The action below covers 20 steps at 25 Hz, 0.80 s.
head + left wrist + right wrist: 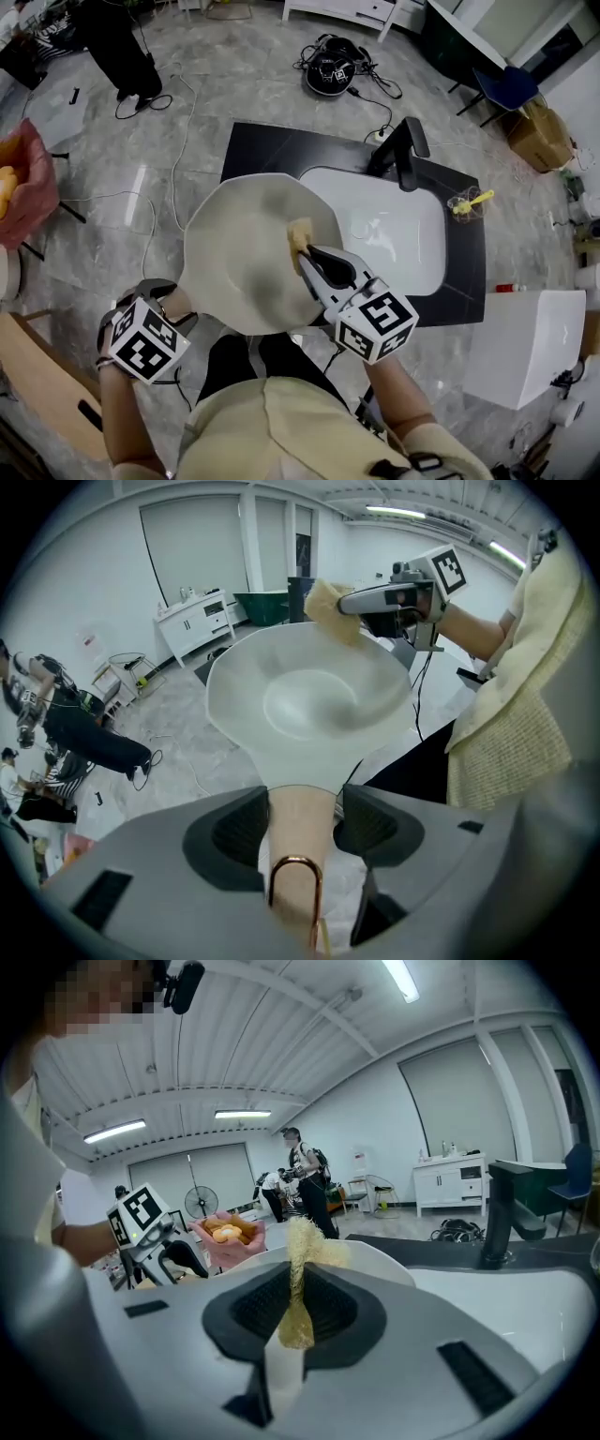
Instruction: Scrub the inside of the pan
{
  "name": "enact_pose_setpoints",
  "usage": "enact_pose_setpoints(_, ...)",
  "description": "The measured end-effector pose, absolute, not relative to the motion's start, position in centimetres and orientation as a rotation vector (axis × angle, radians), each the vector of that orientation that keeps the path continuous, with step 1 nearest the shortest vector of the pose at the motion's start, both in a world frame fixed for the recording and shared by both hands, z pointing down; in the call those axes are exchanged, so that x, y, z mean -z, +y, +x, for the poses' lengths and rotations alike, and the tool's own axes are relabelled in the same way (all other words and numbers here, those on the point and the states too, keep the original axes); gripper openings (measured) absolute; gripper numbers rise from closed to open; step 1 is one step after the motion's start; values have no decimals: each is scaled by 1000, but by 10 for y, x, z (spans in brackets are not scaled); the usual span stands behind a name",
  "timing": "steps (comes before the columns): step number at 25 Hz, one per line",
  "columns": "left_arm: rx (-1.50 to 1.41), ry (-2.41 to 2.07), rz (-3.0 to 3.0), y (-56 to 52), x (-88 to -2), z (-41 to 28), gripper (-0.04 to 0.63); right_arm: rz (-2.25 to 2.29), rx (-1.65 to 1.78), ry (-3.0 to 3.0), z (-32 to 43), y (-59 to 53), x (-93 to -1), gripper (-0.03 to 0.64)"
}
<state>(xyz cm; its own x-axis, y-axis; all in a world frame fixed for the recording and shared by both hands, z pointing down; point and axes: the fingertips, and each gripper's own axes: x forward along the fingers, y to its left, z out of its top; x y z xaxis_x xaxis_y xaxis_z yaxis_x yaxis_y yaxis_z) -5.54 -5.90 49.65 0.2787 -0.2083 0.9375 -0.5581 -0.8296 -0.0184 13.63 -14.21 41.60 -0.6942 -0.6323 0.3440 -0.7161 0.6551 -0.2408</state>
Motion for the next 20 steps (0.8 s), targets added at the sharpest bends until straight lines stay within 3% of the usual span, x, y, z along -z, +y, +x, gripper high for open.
enact_pose_setpoints(20,-1492,-655,2335,-55,-492,-60,256,1138,-312,-2313,90,-195,-452,51)
